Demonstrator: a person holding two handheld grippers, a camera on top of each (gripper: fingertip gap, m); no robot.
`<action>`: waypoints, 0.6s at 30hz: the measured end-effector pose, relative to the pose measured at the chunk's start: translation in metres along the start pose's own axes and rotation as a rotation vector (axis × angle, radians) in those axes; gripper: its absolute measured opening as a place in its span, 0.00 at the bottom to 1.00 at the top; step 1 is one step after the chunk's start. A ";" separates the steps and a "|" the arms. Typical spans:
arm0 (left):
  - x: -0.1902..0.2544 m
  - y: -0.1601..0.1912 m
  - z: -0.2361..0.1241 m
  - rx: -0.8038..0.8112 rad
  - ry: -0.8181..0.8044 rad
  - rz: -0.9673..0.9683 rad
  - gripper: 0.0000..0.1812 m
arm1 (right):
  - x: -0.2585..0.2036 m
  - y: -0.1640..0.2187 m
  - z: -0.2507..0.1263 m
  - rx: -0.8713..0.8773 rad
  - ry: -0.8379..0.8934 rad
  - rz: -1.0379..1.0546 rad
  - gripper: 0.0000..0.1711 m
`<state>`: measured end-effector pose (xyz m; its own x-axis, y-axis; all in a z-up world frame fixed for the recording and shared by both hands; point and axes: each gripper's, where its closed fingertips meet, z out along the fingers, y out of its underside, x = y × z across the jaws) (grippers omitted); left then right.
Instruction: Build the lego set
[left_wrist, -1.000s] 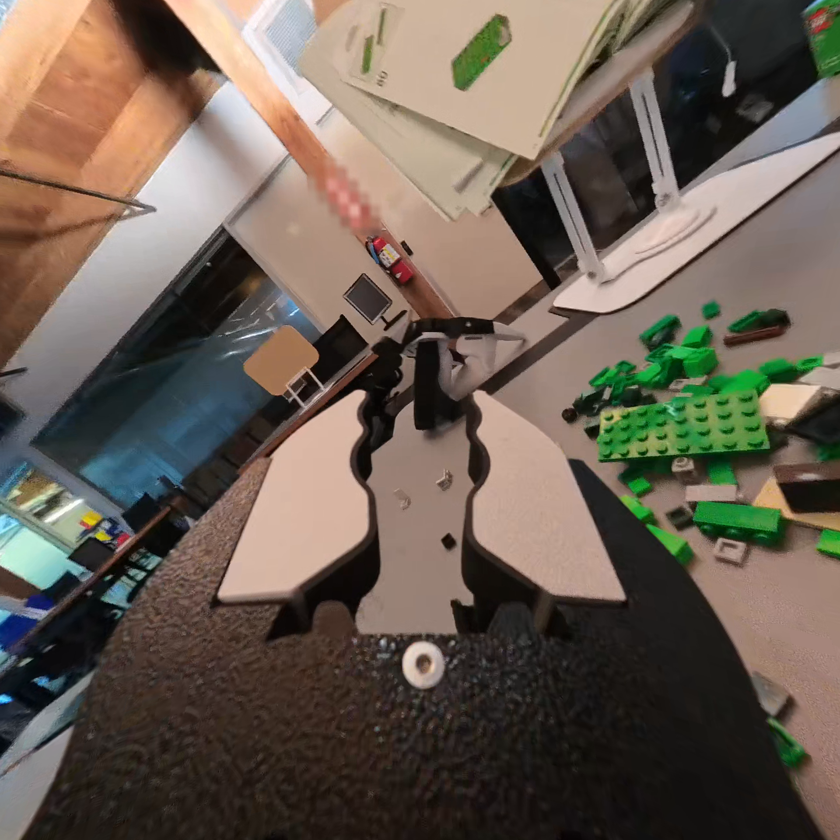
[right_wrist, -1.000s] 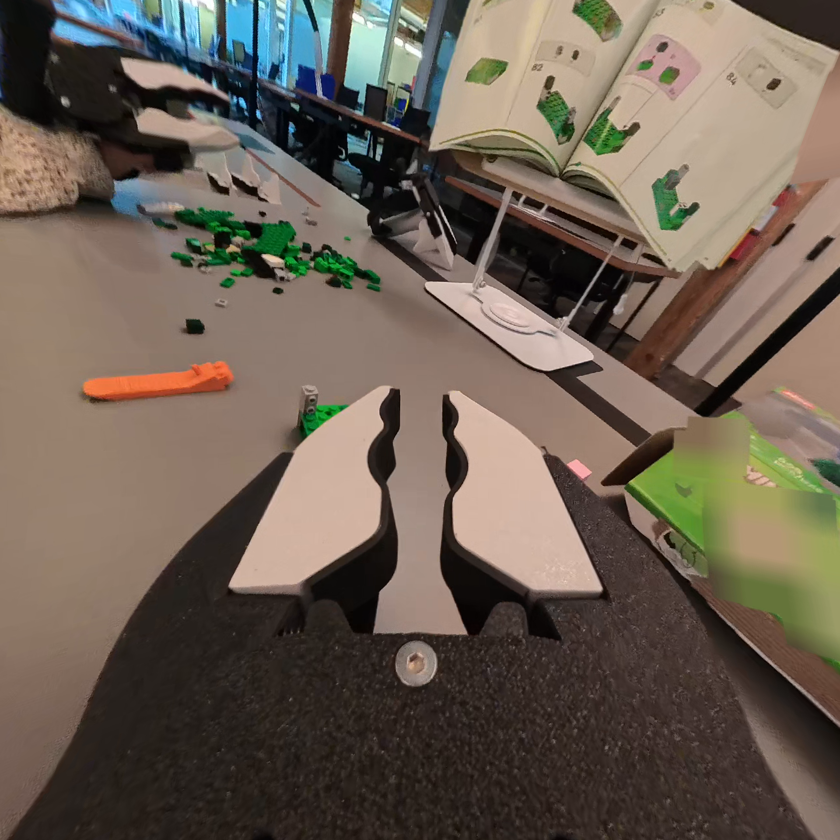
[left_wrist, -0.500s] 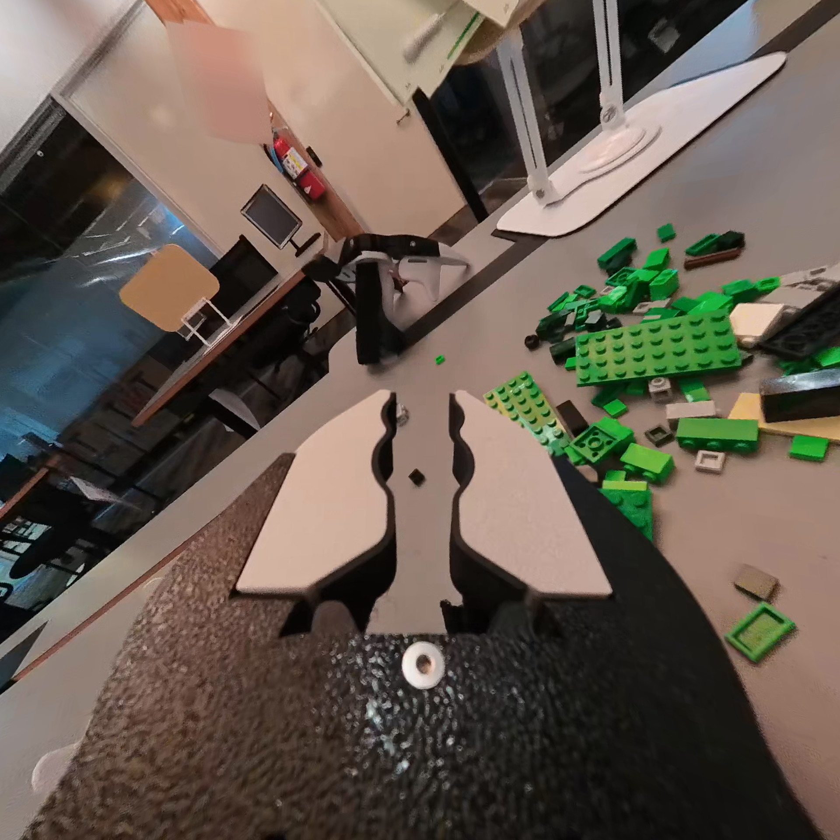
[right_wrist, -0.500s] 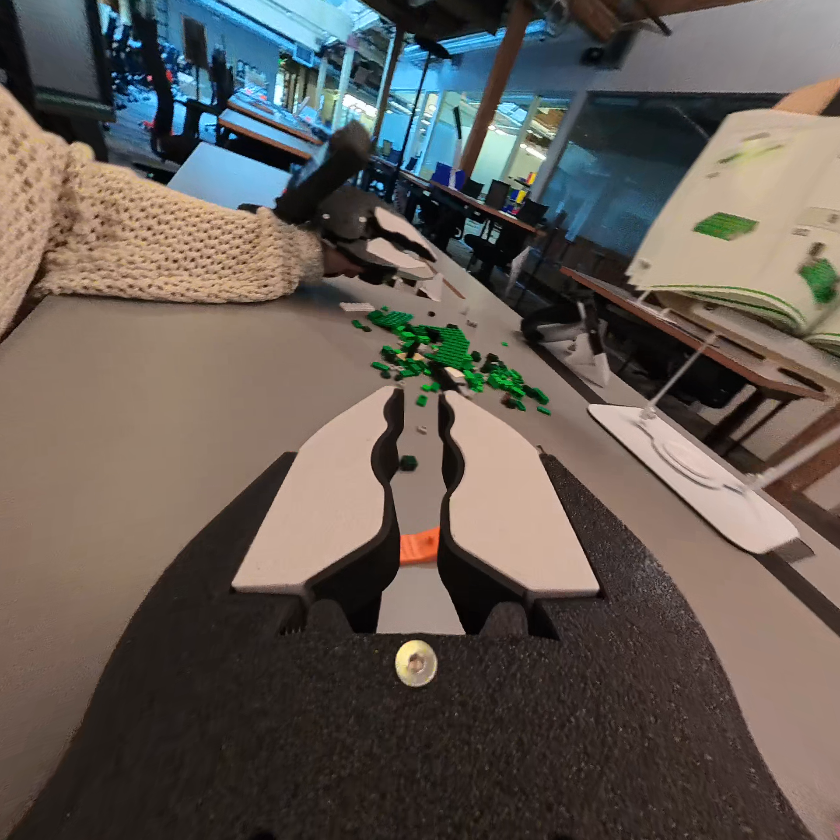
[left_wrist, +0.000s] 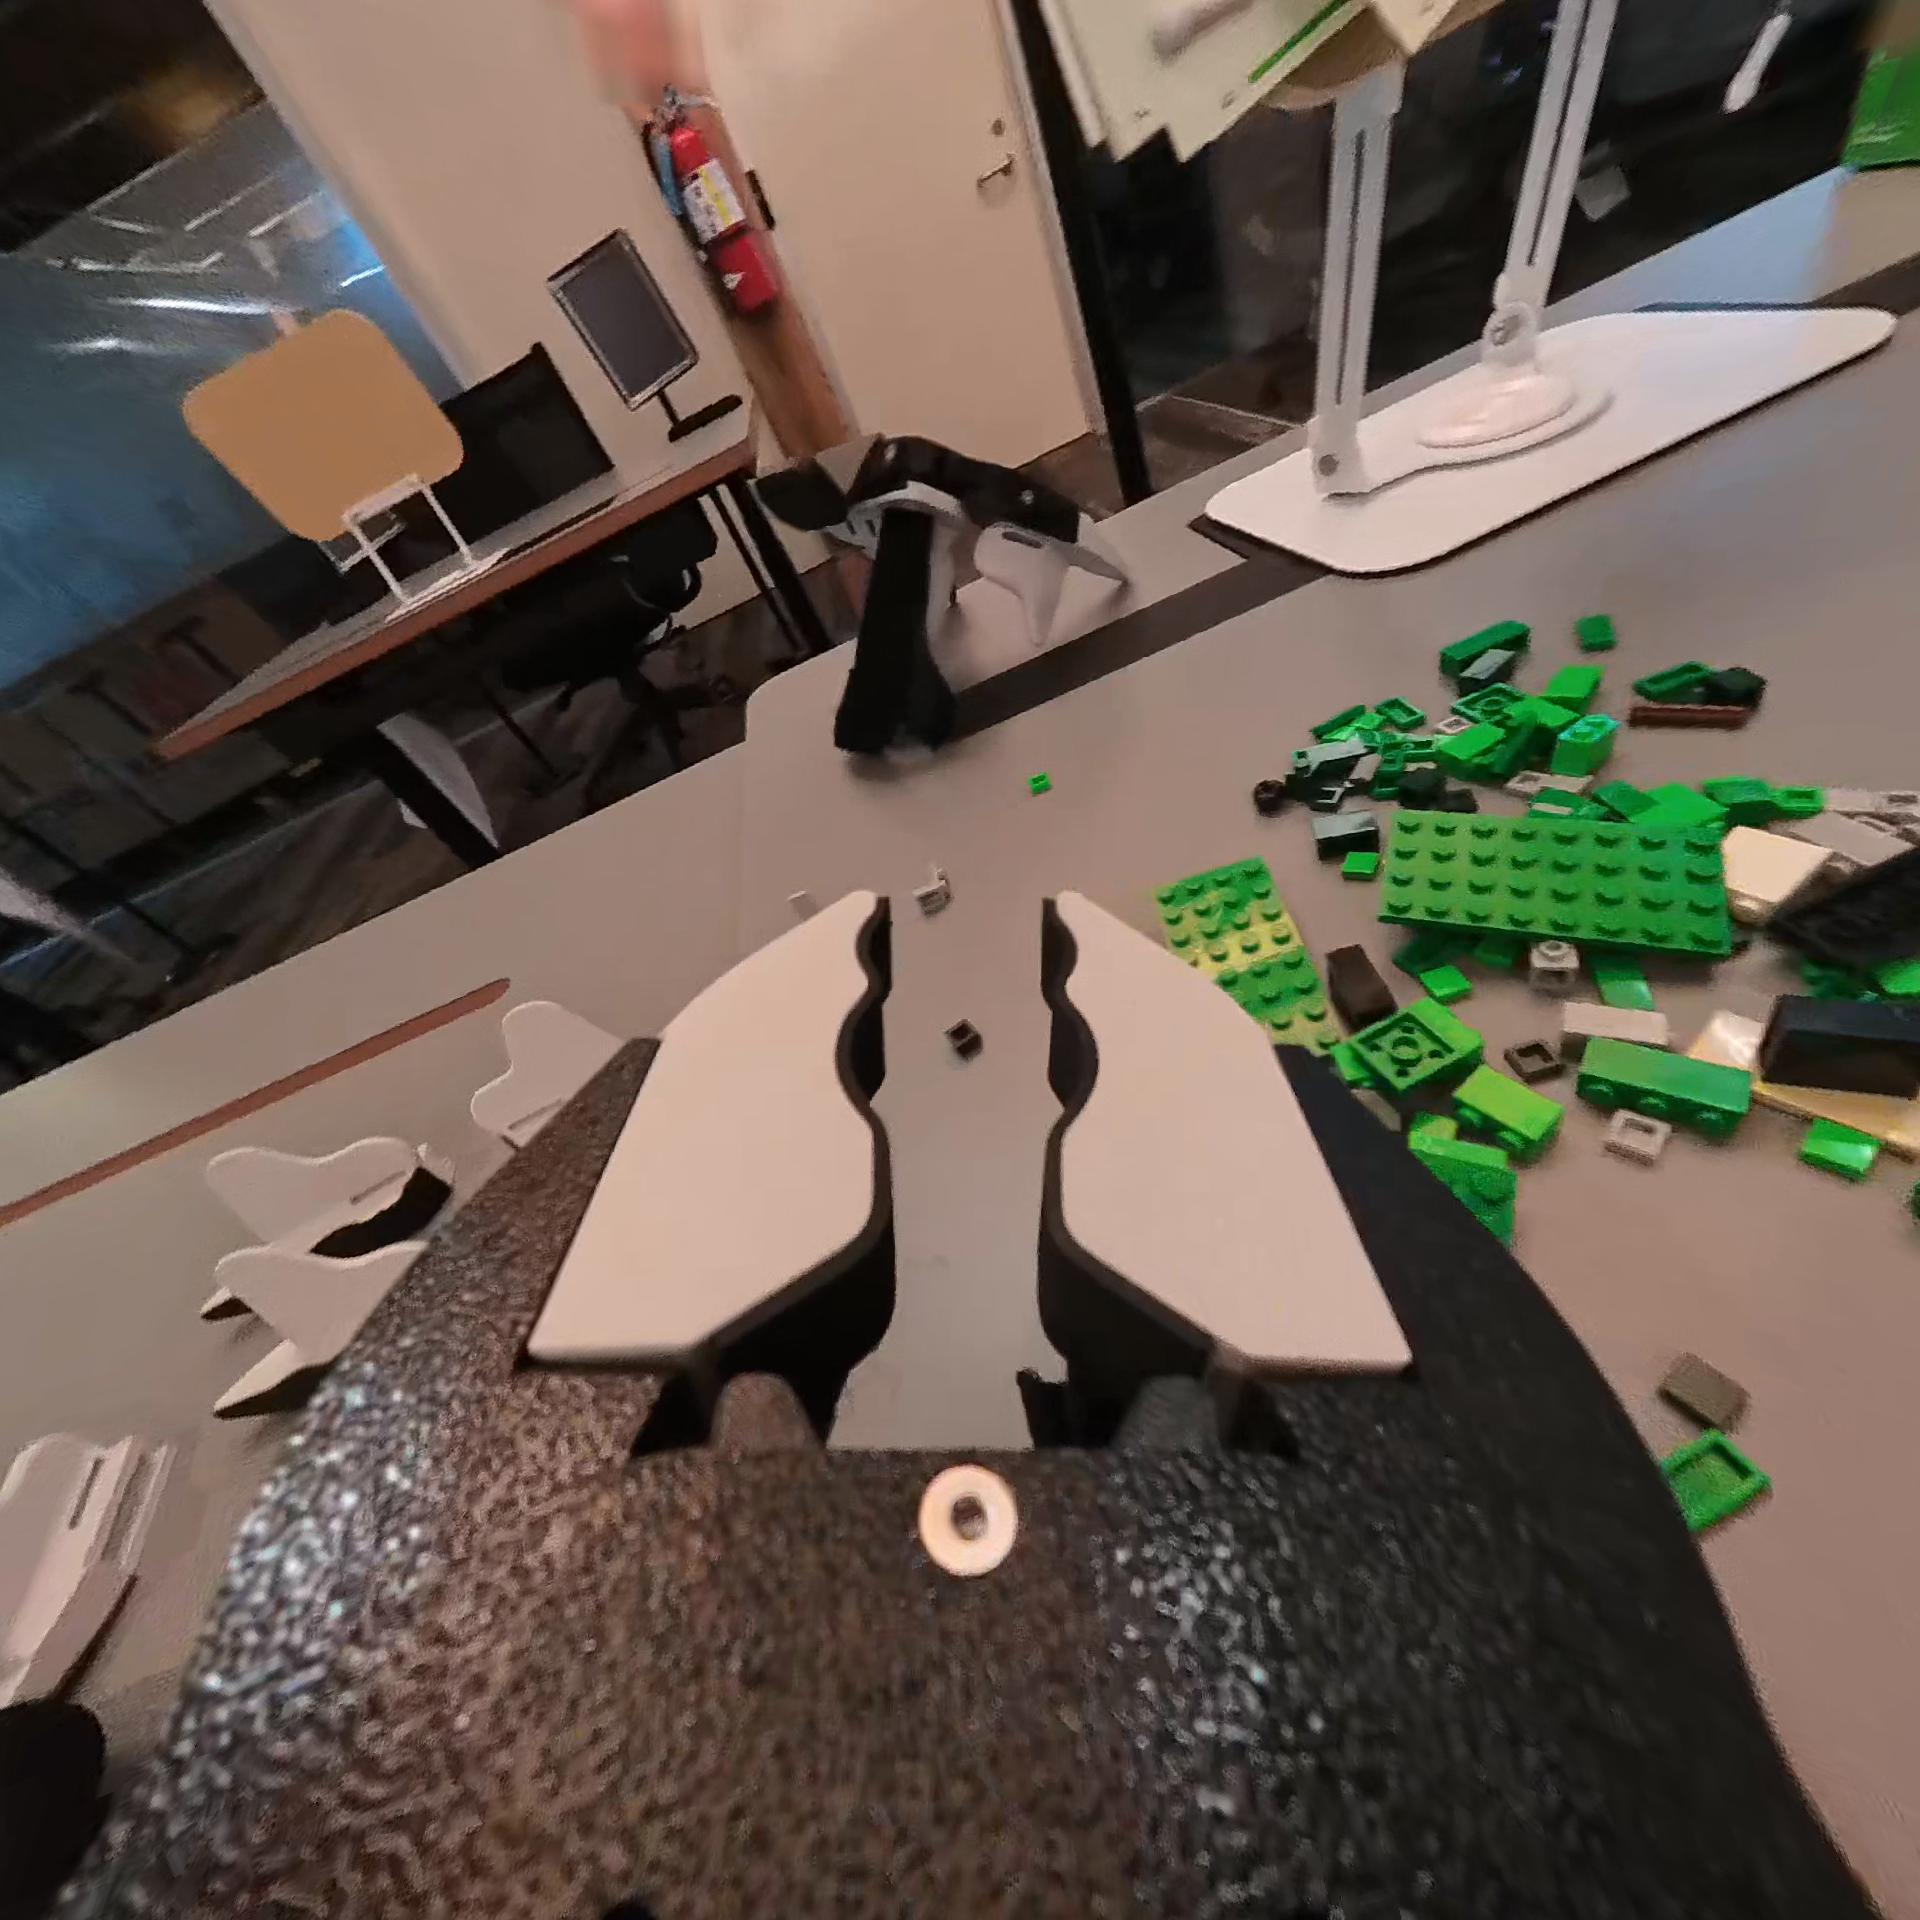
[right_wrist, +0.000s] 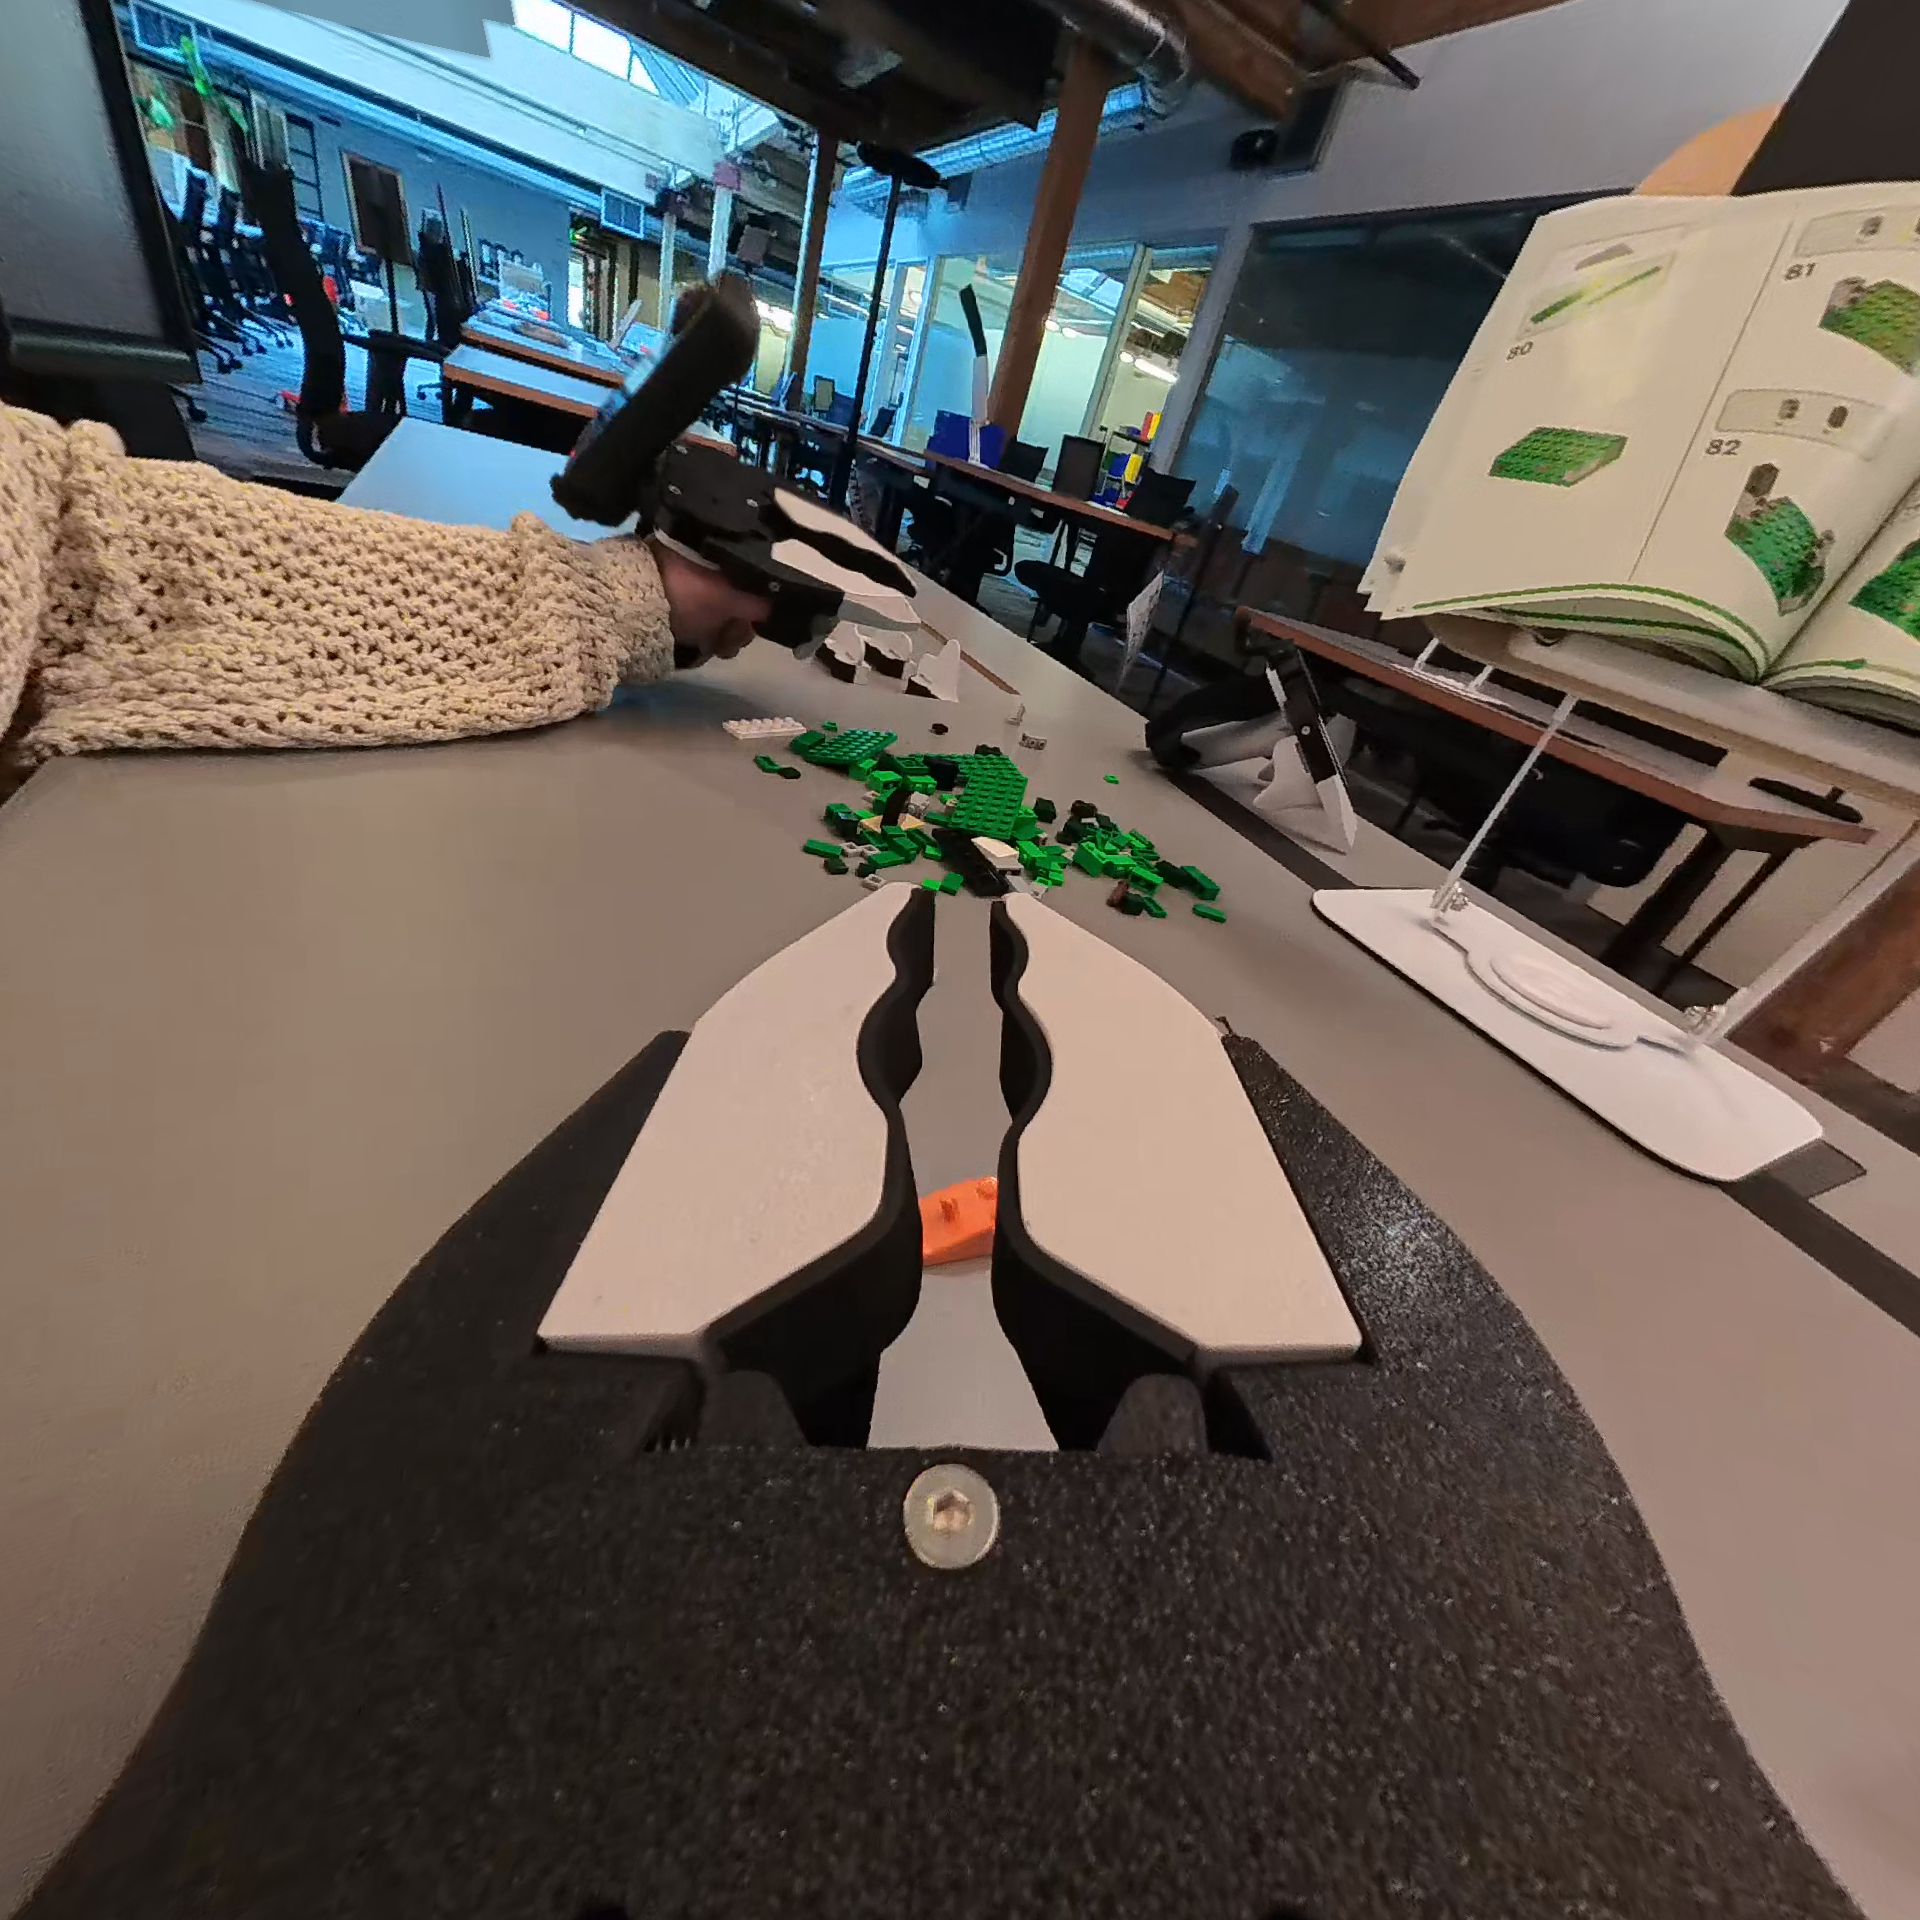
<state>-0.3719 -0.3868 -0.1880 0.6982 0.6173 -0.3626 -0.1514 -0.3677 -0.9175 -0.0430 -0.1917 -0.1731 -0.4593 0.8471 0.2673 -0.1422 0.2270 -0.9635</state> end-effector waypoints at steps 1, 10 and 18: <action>-0.002 0.001 0.000 0.004 -0.010 -0.017 0.15 | -0.001 0.000 0.000 -0.002 -0.002 -0.008 0.06; 0.000 0.003 0.003 0.019 -0.027 0.030 0.11 | -0.013 0.004 0.005 -0.039 -0.024 -0.120 0.05; 0.001 -0.004 -0.001 0.054 -0.059 0.116 0.05 | -0.015 0.003 0.006 -0.042 -0.023 -0.153 0.05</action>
<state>-0.3701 -0.3850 -0.1843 0.6315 0.6133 -0.4744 -0.2671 -0.4023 -0.8756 -0.0418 -0.2067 -0.1802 -0.4552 0.7899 0.4108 -0.1757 0.3727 -0.9112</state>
